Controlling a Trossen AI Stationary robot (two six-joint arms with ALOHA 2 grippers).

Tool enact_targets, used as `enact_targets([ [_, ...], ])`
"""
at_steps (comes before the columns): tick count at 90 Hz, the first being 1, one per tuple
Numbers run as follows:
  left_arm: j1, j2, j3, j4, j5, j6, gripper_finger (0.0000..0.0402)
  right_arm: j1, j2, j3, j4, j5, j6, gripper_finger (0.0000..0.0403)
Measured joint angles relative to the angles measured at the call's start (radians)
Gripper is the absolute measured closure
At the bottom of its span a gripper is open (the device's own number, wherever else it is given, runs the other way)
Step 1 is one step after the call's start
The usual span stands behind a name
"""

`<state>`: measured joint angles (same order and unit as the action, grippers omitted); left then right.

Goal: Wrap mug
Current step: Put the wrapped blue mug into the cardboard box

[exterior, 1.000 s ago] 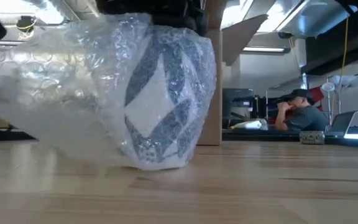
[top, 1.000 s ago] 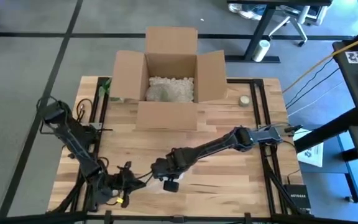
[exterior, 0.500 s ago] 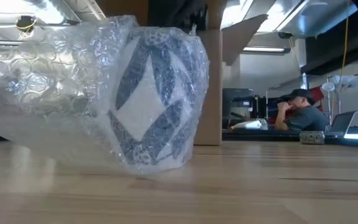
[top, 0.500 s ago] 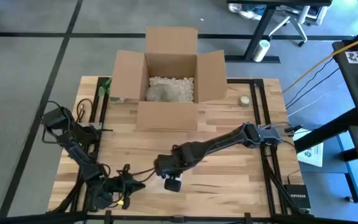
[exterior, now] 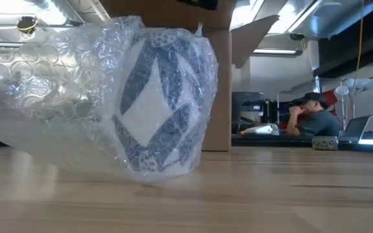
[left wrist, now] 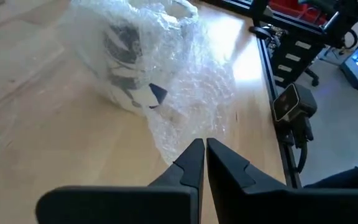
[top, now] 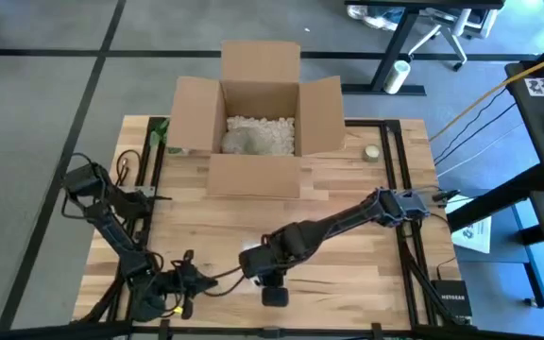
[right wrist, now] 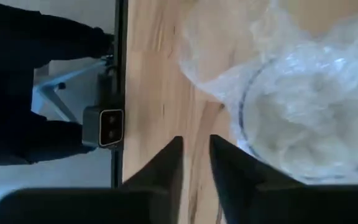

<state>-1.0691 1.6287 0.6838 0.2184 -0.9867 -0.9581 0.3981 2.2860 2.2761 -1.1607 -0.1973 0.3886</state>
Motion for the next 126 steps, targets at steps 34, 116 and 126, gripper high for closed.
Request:
enact_targets([
  [34, 0.0, 0.0, 0.0, 0.0, 0.0, 0.016, 0.0402, 0.003, 0.016, 0.0, -0.007, 0.119, -0.136, 0.0248],
  [116, 0.039, -0.001, -0.042, -0.188, -0.002, -0.167, 0.0402, 0.016, 0.09, -0.003, -0.09, 0.16, -0.015, 0.0396],
  [126, 0.075, -0.003, -0.073, -0.185, 0.065, -0.184, 0.0402, 0.032, 0.043, -0.003, -0.094, 0.171, 0.036, 0.0397],
])
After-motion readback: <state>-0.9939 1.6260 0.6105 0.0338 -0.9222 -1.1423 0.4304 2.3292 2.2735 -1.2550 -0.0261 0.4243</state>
